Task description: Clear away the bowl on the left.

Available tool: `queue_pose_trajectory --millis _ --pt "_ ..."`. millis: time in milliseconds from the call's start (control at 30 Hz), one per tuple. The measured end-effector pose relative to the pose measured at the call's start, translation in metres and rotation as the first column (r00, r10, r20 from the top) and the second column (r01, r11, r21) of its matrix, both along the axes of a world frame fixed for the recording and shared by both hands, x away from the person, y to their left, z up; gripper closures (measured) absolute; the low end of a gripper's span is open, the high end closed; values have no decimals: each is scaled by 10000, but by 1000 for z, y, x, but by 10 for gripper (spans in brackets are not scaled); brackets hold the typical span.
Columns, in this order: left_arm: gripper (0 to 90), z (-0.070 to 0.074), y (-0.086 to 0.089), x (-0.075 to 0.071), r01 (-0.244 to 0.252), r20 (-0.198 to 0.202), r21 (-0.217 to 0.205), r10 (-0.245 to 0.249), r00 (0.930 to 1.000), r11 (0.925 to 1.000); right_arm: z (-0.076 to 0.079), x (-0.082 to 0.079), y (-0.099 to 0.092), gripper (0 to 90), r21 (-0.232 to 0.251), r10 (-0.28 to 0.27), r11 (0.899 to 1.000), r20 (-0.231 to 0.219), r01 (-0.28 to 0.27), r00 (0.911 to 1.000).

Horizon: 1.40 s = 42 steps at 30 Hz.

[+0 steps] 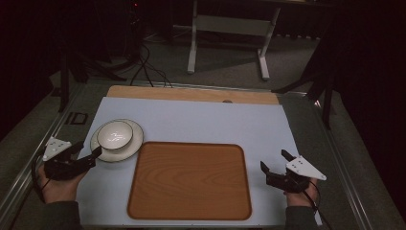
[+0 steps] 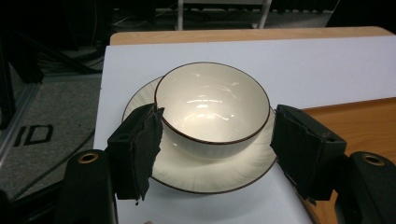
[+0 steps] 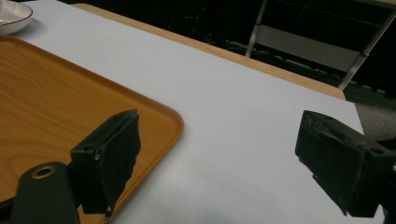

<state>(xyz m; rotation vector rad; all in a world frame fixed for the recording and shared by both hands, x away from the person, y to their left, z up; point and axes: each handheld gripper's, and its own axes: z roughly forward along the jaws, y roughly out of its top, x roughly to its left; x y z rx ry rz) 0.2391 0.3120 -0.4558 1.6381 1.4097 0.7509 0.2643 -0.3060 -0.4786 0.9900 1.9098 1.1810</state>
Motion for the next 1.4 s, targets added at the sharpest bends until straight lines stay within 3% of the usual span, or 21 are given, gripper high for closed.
queue_pose_trajectory --millis 700,1400 --pt "347 4 12 27 20 -13 -125 -20 10000 9999 2 -3 2 137 43 92 9999 244 -93 9997" --pt "353 -10 12 54 -748 -389 -423 732 9966 9963 4 -3 2 137 142 78 9999 347 -83 9994"
